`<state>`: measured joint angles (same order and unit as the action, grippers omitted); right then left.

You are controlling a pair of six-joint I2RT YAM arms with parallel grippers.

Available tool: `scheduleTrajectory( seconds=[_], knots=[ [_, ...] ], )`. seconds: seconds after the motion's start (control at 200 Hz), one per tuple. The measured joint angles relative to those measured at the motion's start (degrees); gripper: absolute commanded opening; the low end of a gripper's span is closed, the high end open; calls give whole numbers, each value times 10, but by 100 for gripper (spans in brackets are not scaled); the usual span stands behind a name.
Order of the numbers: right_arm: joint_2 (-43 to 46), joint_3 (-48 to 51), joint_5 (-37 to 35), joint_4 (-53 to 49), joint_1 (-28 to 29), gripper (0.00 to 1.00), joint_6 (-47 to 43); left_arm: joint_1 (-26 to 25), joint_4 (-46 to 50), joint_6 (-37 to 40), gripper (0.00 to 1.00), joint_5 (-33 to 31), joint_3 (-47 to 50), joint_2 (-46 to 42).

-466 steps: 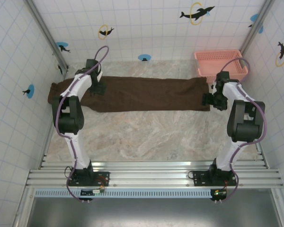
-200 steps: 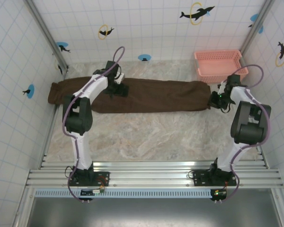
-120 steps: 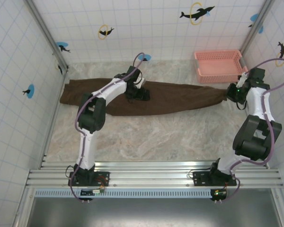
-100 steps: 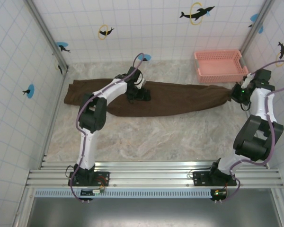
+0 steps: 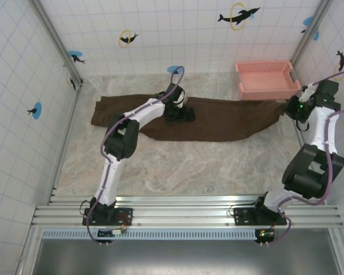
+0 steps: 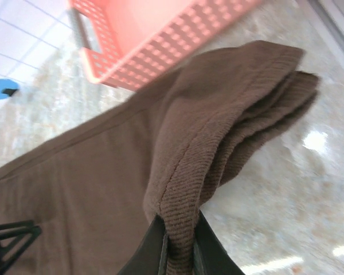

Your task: Roll up the long pants

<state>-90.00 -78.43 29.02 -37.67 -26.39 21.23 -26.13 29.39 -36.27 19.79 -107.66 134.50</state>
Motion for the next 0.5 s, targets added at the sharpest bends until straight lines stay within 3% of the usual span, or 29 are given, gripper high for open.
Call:
scheduleTrajectory(
  seconds=[0.195,0.5],
  knots=[
    [26,19,17,81,69,0,61,-12,-38,-19,97,11,5,4],
    [44,105,-56,176,210,0,125,-12,-78,-30,97,21,45,-14]
  ],
)
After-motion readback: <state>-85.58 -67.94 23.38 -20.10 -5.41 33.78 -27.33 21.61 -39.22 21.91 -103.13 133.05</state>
